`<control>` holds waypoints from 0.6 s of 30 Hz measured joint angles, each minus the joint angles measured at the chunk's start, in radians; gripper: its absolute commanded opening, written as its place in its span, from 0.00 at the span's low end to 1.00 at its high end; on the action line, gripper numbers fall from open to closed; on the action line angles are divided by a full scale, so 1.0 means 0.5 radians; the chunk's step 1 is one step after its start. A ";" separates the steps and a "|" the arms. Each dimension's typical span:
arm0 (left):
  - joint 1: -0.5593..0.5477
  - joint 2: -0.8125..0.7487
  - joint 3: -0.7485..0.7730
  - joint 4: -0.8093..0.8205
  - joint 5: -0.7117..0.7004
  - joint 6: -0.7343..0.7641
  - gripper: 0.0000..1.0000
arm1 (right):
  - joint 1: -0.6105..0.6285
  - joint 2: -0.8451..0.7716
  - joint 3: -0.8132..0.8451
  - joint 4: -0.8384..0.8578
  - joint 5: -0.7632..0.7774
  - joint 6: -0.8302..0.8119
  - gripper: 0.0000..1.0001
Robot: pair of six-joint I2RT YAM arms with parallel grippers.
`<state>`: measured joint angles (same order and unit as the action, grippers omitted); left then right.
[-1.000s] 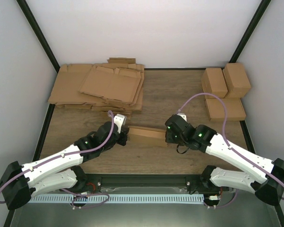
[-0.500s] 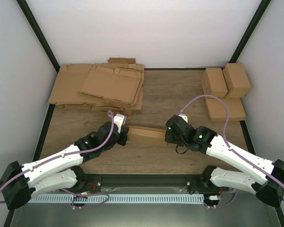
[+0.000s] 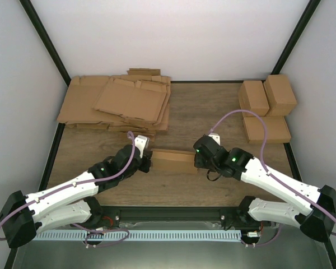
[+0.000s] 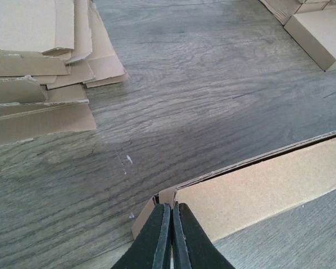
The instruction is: Fold the paper box
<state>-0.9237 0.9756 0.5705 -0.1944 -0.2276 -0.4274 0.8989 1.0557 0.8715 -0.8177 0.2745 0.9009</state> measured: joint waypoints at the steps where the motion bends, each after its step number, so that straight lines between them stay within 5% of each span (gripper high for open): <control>1: 0.000 0.000 0.000 0.001 -0.001 0.000 0.04 | 0.000 0.002 0.000 0.003 0.003 -0.005 0.01; 18: -0.004 0.034 0.030 -0.010 -0.027 0.002 0.04 | 0.000 0.082 0.066 -0.057 0.068 -0.233 0.01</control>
<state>-0.9257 0.9928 0.5854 -0.1993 -0.2409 -0.4267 0.8989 1.0969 0.9043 -0.8463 0.3084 0.7845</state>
